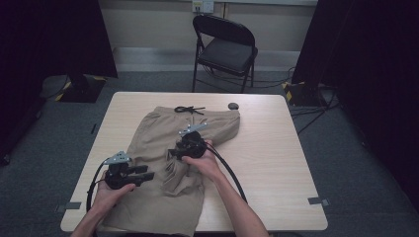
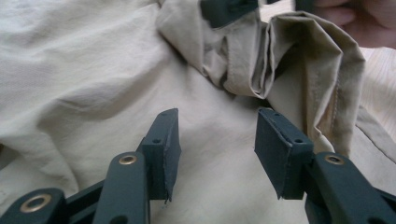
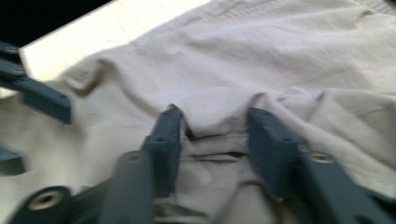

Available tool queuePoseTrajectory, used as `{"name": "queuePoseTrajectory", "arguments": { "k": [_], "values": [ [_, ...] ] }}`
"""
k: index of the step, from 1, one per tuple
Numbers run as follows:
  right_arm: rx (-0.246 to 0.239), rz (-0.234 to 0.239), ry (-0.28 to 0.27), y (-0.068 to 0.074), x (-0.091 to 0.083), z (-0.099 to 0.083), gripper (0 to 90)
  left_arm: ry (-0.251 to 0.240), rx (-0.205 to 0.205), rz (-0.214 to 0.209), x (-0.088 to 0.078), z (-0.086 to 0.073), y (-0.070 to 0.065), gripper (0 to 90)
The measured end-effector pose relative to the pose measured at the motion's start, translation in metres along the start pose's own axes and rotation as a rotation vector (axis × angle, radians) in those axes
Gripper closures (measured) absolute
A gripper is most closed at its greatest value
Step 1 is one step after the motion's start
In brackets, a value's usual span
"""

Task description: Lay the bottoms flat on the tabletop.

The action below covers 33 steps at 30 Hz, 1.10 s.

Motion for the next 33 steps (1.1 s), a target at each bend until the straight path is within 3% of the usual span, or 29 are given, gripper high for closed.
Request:
{"name": "queuePoseTrajectory", "arguments": {
  "k": [1,2,3,5,6,9,10,13,14,20,22,24,25,27,28,31,33],
  "values": [
    [0.0,0.0,0.0,0.0,0.0,0.0,61.0,0.0,0.0,0.0,0.0,0.0,0.0,50.1],
    [-0.002,-0.024,0.002,-0.006,0.002,-0.001,75.6,0.001,-0.002,0.0,0.001,0.0,0.0,50.1],
    [-0.002,-0.024,0.002,-0.006,0.002,-0.001,75.6,0.001,-0.002,0.0,0.001,0.0,0.0,50.1],
    [0.017,-0.041,-0.012,-0.012,0.0,-0.001,84.9,0.003,-0.004,0.005,0.001,-0.001,0.0,50.1],
    [0.061,-0.055,-0.05,-0.022,-0.007,0.003,90.0,0.002,-0.003,0.003,0.001,-0.001,0.0,50.1],
    [0.091,-0.074,-0.078,-0.032,-0.015,0.006,90.0,0.005,0.001,0.004,0.002,-0.001,0.0,50.2],
    [0.116,-0.089,-0.089,-0.043,-0.021,0.005,90.0,0.01,0.002,0.005,0.003,-0.001,0.0,50.2],
    [0.121,-0.059,-0.091,-0.043,-0.026,0.0,83.4,0.009,0.003,0.003,0.003,-0.001,0.0,50.1],
    [0.099,-0.035,-0.091,-0.036,-0.031,-0.006,76.7,0.01,0.002,0.007,0.003,-0.002,0.001,50.2],
    [0.05,0.007,-0.105,-0.011,-0.046,-0.015,70.8,0.01,-0.005,0.015,0.003,-0.002,0.002,50.0],
    [0.033,0.034,-0.108,0.002,-0.052,-0.019,63.1,0.007,-0.003,0.017,0.003,-0.001,0.002,49.5],
    [0.026,0.05,-0.1,0.006,-0.052,-0.021,60.8,0.006,-0.006,0.016,0.003,-0.001,0.002,49.2],
    [0.017,0.067,-0.079,0.014,-0.05,-0.026,53.6,0.008,-0.006,0.019,0.004,-0.001,0.003,48.5],
    [0.008,0.068,-0.067,0.017,-0.048,-0.029,50.9,0.009,-0.007,0.022,0.004,-0.001,0.003,48.3],
    [0.01,0.064,-0.042,0.022,-0.04,-0.034,44.9,0.009,-0.009,0.023,0.004,-0.001,0.003,48.2],
    [0.016,0.077,-0.022,0.029,-0.032,-0.04,44.3,0.007,-0.012,0.025,0.003,-0.001,0.003,47.8],
    [-0.014,0.099,-0.009,0.045,-0.023,-0.046,44.5,0.002,-0.014,0.029,0.002,-0.001,0.005,47.6]
  ]
}}
Point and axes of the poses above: each handheld gripper's, and its own axes: x roughly forward along the jaws, z roughly out of its top, y roughly to its left, the point moved 6 cm from there along x, roughly forward along the jaws, and after that the axes turned 2 degrees about -z, right-handed, at the moved point
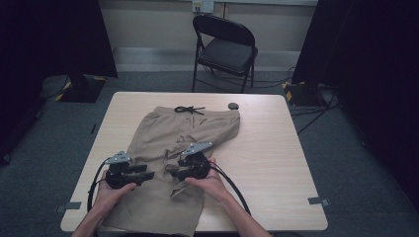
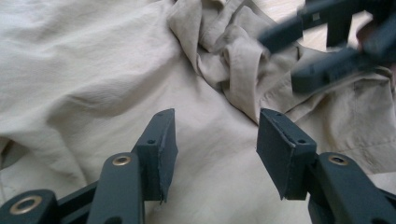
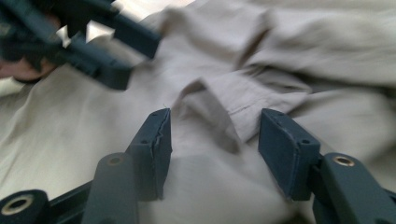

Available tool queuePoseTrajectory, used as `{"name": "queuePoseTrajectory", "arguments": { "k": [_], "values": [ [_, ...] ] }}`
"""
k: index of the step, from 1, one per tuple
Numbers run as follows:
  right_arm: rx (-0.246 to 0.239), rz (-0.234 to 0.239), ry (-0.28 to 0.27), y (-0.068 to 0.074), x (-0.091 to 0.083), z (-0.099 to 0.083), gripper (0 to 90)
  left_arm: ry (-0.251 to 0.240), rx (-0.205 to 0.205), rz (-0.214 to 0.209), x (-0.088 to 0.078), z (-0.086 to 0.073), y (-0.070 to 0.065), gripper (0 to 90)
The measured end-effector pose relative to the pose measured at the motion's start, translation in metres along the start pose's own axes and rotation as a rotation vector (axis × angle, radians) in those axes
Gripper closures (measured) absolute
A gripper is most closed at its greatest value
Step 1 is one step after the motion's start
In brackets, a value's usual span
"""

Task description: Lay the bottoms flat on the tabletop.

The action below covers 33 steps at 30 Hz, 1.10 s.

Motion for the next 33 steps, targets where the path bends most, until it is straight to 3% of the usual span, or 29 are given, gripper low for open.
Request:
{"name": "queuePoseTrajectory", "arguments": {
  "k": [4,8,16,20,28,30,31,32,33],
  "values": [
    [-0.028,0.006,0.007,0.009,0.007,-0.003,45.1,0.0,-0.005,0.005,0.0,-0.001,0.001,47.5],
    [-0.02,0.01,-0.002,0.009,0.005,-0.002,46.0,0.001,-0.002,0.008,-0.002,-0.001,0.002,47.4],
    [0.029,-0.02,-0.089,-0.012,-0.017,0.028,52.9,0.018,0.011,0.004,0.003,-0.002,-0.001,47.7],
    [0.027,-0.072,-0.035,-0.023,0.001,0.019,47.8,0.017,0.009,-0.001,0.003,-0.002,-0.002,47.7],
    [0.046,-0.089,0.007,-0.028,0.021,0.005,44.1,0.01,0.011,-0.009,0.002,-0.001,-0.004,47.5],
    [0.035,-0.105,0.02,-0.029,0.024,0.002,49.8,0.009,0.009,-0.018,0.002,-0.001,-0.006,47.9],
    [0.043,-0.125,0.016,-0.031,0.024,0.002,64.7,0.008,0.014,-0.027,0.002,0.0,-0.009,48.0],
    [0.059,-0.136,0.009,-0.034,0.023,0.003,71.5,0.008,0.014,-0.027,0.002,0.0,-0.009,47.9],
    [0.059,-0.136,0.009,-0.034,0.023,0.003,71.5,0.004,0.014,-0.03,0.002,0.001,-0.011,47.9]
  ]
}}
Point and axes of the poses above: each handheld gripper's, and its own axes: x roughly forward along the jaws, z roughly out of its top, y roughly to its left, the point moved 6 cm from there along x, roughly forward along the jaws, and after that the axes turned 2 degrees about -z, right-handed, at the moved point
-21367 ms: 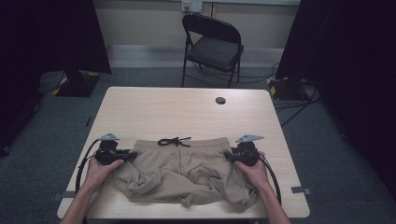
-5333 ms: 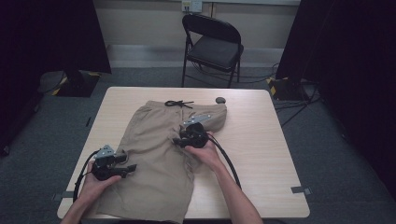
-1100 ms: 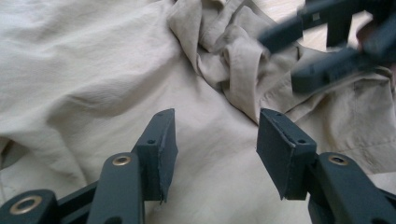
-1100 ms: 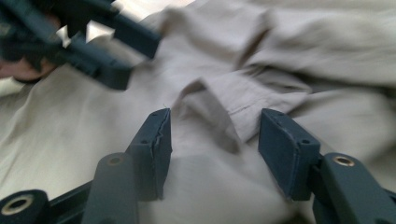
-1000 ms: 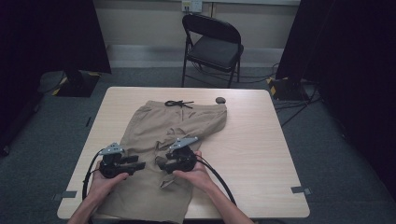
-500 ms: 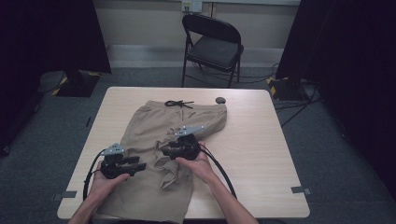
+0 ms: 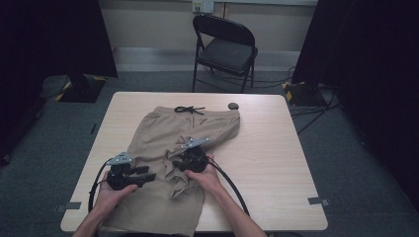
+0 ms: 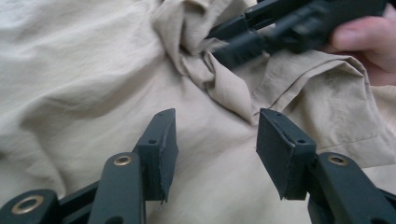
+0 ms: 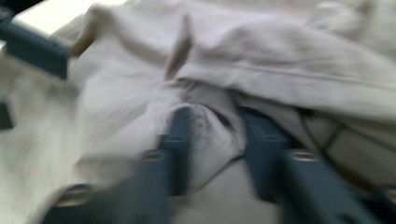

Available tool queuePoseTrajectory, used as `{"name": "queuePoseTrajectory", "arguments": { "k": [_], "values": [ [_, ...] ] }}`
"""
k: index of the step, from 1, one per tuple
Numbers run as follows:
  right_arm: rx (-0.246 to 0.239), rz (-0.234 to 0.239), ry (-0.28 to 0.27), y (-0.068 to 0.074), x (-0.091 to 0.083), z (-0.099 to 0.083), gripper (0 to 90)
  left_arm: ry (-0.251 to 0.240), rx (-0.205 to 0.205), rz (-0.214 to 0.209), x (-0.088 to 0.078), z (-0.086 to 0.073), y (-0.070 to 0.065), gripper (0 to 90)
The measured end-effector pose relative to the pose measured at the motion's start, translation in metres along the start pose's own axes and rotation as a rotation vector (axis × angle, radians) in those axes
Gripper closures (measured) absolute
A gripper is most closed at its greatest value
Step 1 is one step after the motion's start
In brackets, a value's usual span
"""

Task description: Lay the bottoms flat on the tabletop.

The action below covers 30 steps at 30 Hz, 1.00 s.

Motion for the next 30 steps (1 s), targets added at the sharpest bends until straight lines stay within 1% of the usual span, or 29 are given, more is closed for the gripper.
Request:
{"name": "queuePoseTrajectory", "arguments": {
  "k": [1,2,4,5,6,7,8,9,10,11,12,13,14,15,17,18,19,20,21,22,23,25,27,28,29,30],
  "values": [
    [0.029,0.01,-0.016,-0.002,-0.002,0.002,74.6,-0.001,0.005,-0.002,0.0,0.001,-0.001,47.8],
    [0.061,0.026,-0.063,-0.008,-0.008,0.009,80.4,-0.005,0.008,-0.007,0.0,0.002,-0.003,47.8],
    [0.068,0.028,-0.095,-0.012,-0.015,0.016,84.6,-0.001,0.015,-0.01,0.001,0.003,-0.004,47.9],
    [0.068,0.028,-0.095,-0.012,-0.015,0.016,84.6,-0.001,0.015,-0.01,0.001,0.003,-0.004,47.9],
    [0.072,0.034,-0.111,-0.016,-0.022,0.022,85.7,-0.001,0.015,-0.014,0.002,0.003,-0.006,47.9],
    [0.072,0.034,-0.111,-0.016,-0.022,0.022,85.7,-0.001,0.015,-0.014,0.002,0.003,-0.006,47.9],
    [0.071,0.03,-0.117,-0.018,-0.025,0.026,85.8,-0.001,0.014,-0.013,0.003,0.004,-0.006,47.9],
    [0.072,0.021,-0.141,-0.022,-0.032,0.033,85.9,0.0,0.016,-0.022,0.003,0.004,-0.008,48.1],
    [0.072,0.021,-0.141,-0.022,-0.032,0.033,85.9,-0.003,0.012,-0.025,0.004,0.004,-0.009,48.1],
    [0.076,0.013,-0.153,-0.025,-0.035,0.037,85.9,-0.002,0.018,-0.028,0.004,0.005,-0.011,48.1],
    [0.079,-0.01,-0.17,-0.032,-0.041,0.046,85.9,-0.004,0.021,-0.035,0.005,0.006,-0.013,48.0],
    [0.079,-0.01,-0.17,-0.032,-0.041,0.046,85.9,-0.007,0.023,-0.041,0.006,0.008,-0.016,48.0],
    [0.081,-0.035,-0.177,-0.039,-0.045,0.053,85.9,-0.012,0.025,-0.053,0.008,0.011,-0.021,47.9],
    [0.081,-0.035,-0.177,-0.039,-0.045,0.053,85.9,-0.012,0.025,-0.053,0.008,0.011,-0.021,47.8],
    [0.087,-0.064,-0.186,-0.049,-0.049,0.062,85.9,-0.014,0.032,-0.072,0.01,0.014,-0.026,47.6],
    [0.095,-0.083,-0.191,-0.057,-0.051,0.067,85.9,-0.015,0.033,-0.083,0.011,0.015,-0.03,47.4],
    [0.095,-0.083,-0.191,-0.057,-0.051,0.067,85.9,-0.011,0.038,-0.095,0.012,0.016,-0.034,47.4],
    [0.104,-0.104,-0.195,-0.066,-0.052,0.072,85.9,-0.014,0.039,-0.115,0.014,0.016,-0.038,47.0],
    [0.104,-0.104,-0.195,-0.066,-0.052,0.072,85.9,-0.013,0.05,-0.123,0.015,0.017,-0.041,47.0],
    [0.113,-0.115,-0.186,-0.072,-0.052,0.073,85.9,-0.015,0.049,-0.142,0.017,0.018,-0.047,46.8],
    [0.12,-0.121,-0.183,-0.074,-0.052,0.073,85.9,-0.017,0.047,-0.157,0.018,0.018,-0.049,46.7],
    [0.122,-0.121,-0.183,-0.076,-0.051,0.073,85.8,-0.019,0.044,-0.158,0.019,0.018,-0.051,46.7],
    [0.125,-0.124,-0.182,-0.077,-0.05,0.073,85.8,-0.039,0.024,-0.185,0.017,0.021,-0.053,46.0],
    [0.125,-0.124,-0.182,-0.077,-0.05,0.073,85.8,-0.039,0.024,-0.185,0.017,0.021,-0.053,45.9],
    [0.123,-0.127,-0.175,-0.077,-0.049,0.072,85.7,-0.05,0.024,-0.185,0.014,0.024,-0.054,45.8],
    [0.122,-0.127,-0.173,-0.076,-0.048,0.072,85.7,-0.072,0.03,-0.183,0.009,0.028,-0.056,45.7]
  ]
}}
Point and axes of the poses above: each handheld gripper's, and its own axes: x roughly forward along the jaws, z roughly out of its top, y roughly to its left, the point moved 6 cm from there along x, roughly forward along the jaws, and after that the axes turned 2 degrees about -z, right-handed, at the moved point
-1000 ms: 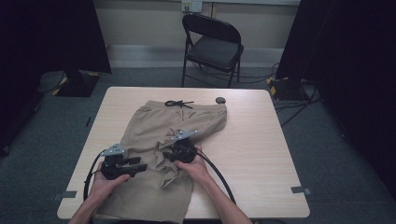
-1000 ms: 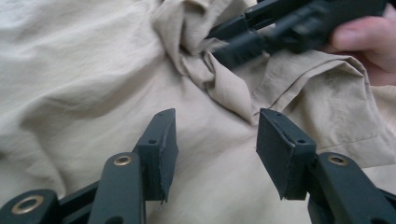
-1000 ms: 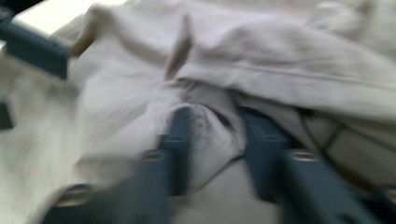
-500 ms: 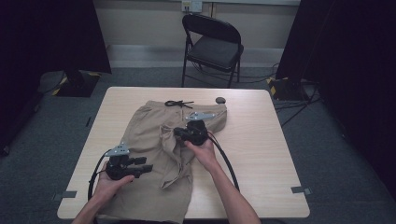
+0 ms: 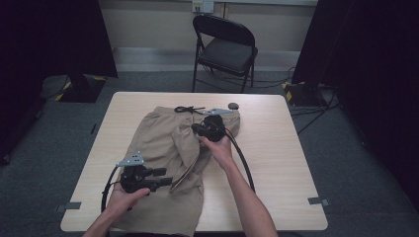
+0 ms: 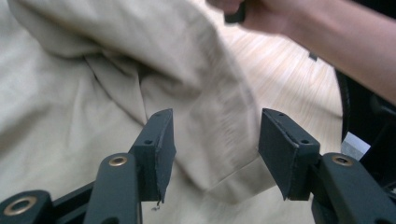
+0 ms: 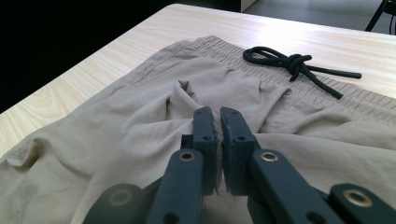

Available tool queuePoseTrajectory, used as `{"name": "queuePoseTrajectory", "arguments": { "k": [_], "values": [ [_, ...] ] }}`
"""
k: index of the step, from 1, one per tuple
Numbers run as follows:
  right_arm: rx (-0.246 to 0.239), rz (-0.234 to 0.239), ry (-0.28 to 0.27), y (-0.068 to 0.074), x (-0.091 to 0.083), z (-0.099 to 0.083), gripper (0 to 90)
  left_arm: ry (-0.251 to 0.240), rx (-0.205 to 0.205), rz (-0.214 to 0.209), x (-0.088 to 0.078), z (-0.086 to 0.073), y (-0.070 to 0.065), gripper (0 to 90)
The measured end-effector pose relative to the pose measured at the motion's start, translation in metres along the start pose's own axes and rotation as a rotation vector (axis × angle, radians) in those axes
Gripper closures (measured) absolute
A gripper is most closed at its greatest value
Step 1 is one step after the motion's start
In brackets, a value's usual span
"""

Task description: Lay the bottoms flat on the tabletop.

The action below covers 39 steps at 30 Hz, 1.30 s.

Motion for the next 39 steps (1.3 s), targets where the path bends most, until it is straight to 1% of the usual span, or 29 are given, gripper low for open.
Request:
{"name": "queuePoseTrajectory", "arguments": {
  "k": [3,4,5,6,8,10,12,14,15,17,18,19,20,21,22,23,25,27,29,30,31,32,33,34,37,38,39],
  "values": [
    [-0.002,0.002,0.0,0.001,0.002,0.0,85.7,-0.006,-0.012,-0.005,0.0,0.0,-0.002,45.7],
    [0.0,0.003,0.003,0.002,0.003,-0.001,85.6,0.025,0.005,0.008,0.005,-0.004,-0.001,46.1],
    [0.0,0.003,0.003,0.002,0.003,-0.001,85.6,0.025,0.005,0.008,0.005,-0.004,-0.001,46.5],
    [0.002,0.005,0.002,0.002,0.003,-0.001,85.6,0.038,0.009,0.019,0.007,-0.006,-0.001,47.1],
    [0.002,0.003,0.0,0.002,0.003,0.0,85.6,0.047,0.004,0.009,0.013,-0.009,-0.001,47.7],
    [0.001,0.001,0.001,0.001,0.003,0.0,85.6,0.074,0.021,0.022,0.017,-0.012,-0.001,48.9],
    [0.004,-0.002,-0.003,-0.001,0.002,0.001,85.6,0.09,0.031,0.027,0.019,-0.016,0.0,55.4],
    [0.011,-0.003,-0.009,-0.003,-0.001,0.002,85.6,0.106,0.048,0.037,0.019,-0.019,0.003,65.5],
    [0.008,-0.007,-0.013,-0.006,-0.004,0.003,85.6,0.114,0.054,0.039,0.019,-0.021,0.004,73.6],
    [0.012,-0.01,-0.015,-0.007,-0.006,0.003,85.6,0.116,0.053,0.038,0.018,-0.022,0.007,81.7],
    [0.013,-0.012,-0.02,-0.009,-0.011,0.003,85.6,0.107,0.051,0.027,0.018,-0.021,0.007,85.5],
    [0.013,-0.012,-0.02,-0.009,-0.011,0.003,85.6,0.107,0.051,0.027,0.018,-0.021,0.007,87.4],
    [0.012,-0.013,-0.023,-0.01,-0.013,0.002,85.5,0.102,0.042,0.02,0.017,-0.02,0.007,87.4],
    [0.017,-0.012,-0.036,-0.012,-0.017,0.002,85.5,0.103,0.042,0.007,0.017,-0.02,0.007,89.1],
    [0.023,-0.011,-0.039,-0.013,-0.019,0.001,85.5,0.1,0.035,0.004,0.017,-0.02,0.006,89.6],
    [0.019,-0.008,-0.04,-0.014,-0.02,0.0,85.5,0.097,0.031,-0.001,0.018,-0.02,0.006,89.7],
    [0.019,-0.009,-0.038,-0.014,-0.022,-0.002,85.5,0.099,0.03,-0.001,0.018,-0.02,0.006,89.9],
    [0.02,-0.001,-0.052,-0.016,-0.029,-0.004,85.5,0.096,0.023,-0.019,0.018,-0.02,0.005,90.0],
    [0.024,0.001,-0.06,-0.016,-0.032,-0.004,85.5,0.095,0.019,-0.019,0.018,-0.021,0.005,90.0],
    [0.023,0.001,-0.07,-0.018,-0.038,-0.004,85.5,0.099,0.018,-0.022,0.019,-0.022,0.004,90.0],
    [0.022,0.001,-0.074,-0.02,-0.041,-0.004,85.7,0.131,0.034,-0.02,0.022,-0.027,0.003,90.0],
    [0.016,0.001,-0.074,-0.021,-0.044,-0.005,85.7,0.146,0.043,-0.016,0.024,-0.029,0.002,90.0],
    [0.016,0.001,-0.074,-0.021,-0.044,-0.005,85.7,0.146,0.043,-0.016,0.024,-0.029,0.002,90.0],
    [0.013,-0.009,-0.075,-0.025,-0.051,-0.006,85.7,0.168,0.043,-0.016,0.027,-0.033,0.001,90.0],
    [0.015,-0.011,-0.072,-0.028,-0.055,-0.008,85.7,0.163,0.046,-0.012,0.03,-0.031,-0.001,89.8],
    [0.016,-0.017,-0.072,-0.03,-0.057,-0.008,85.7,0.158,0.05,-0.013,0.03,-0.03,0.0,88.3],
    [0.02,-0.021,-0.074,-0.031,-0.058,-0.009,85.7,0.156,0.046,-0.006,0.031,-0.029,0.001,88.3]
  ]
}}
Point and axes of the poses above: each handheld gripper's, and its own axes: x roughly forward along the jaws, z roughly out of its top, y roughly to its left, the point moved 6 cm from there along x, roughly forward along the jaws, and after that the axes turned 2 degrees about -z, right-handed, at the moved point
